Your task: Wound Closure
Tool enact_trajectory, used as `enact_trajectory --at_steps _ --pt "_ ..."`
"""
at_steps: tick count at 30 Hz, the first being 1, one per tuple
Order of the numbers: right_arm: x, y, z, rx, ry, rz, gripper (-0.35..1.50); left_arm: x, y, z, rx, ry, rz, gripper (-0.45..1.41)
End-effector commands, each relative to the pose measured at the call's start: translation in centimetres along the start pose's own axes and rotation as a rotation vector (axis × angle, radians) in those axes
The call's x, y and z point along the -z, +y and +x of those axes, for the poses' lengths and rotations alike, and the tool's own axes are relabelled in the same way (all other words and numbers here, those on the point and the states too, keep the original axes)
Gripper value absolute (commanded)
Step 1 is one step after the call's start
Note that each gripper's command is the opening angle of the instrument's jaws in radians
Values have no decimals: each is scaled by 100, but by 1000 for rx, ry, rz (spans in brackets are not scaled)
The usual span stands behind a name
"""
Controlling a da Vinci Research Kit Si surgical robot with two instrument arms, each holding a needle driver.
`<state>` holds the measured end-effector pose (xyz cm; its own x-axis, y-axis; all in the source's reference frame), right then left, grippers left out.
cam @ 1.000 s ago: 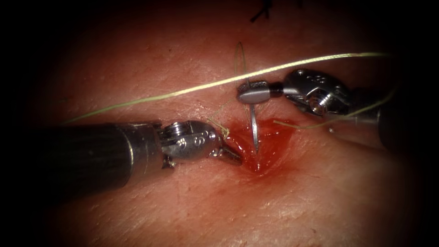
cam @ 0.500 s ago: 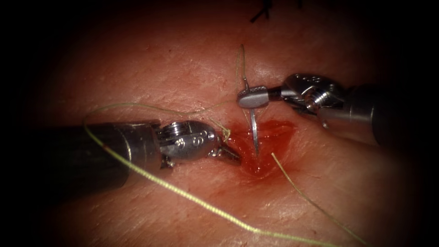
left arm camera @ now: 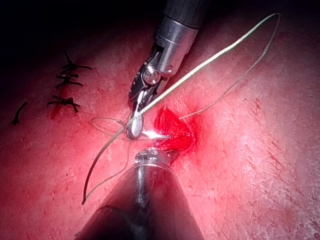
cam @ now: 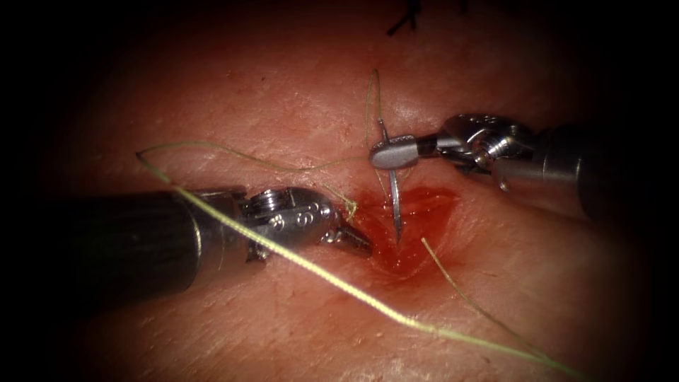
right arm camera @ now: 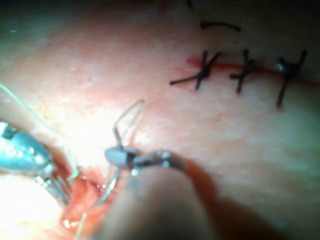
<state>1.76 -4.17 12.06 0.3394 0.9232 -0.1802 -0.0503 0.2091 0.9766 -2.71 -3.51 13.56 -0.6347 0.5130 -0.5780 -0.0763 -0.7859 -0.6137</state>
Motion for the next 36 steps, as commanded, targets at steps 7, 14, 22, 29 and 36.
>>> enact_trajectory --at_steps 7,14,22,29,36 --pt "-13 -8 -8 -11 -25 30 -35 -6 -5 0 -1 0 -1 -32" --pt "-14 -10 -10 -45 -31 32 -35 -6 -5 -1 -2 0 -1 -32" --pt "-13 -12 -5 -106 0 -12 -35 -6 -5 -1 -2 0 -1 -32" --pt "-4 -1 19 -88 120 -43 -1 -7 -2 -1 -1 0 1 -37" --pt "-1 11 28 65 184 -108 140 -9 10 5 -4 1 7 -38"
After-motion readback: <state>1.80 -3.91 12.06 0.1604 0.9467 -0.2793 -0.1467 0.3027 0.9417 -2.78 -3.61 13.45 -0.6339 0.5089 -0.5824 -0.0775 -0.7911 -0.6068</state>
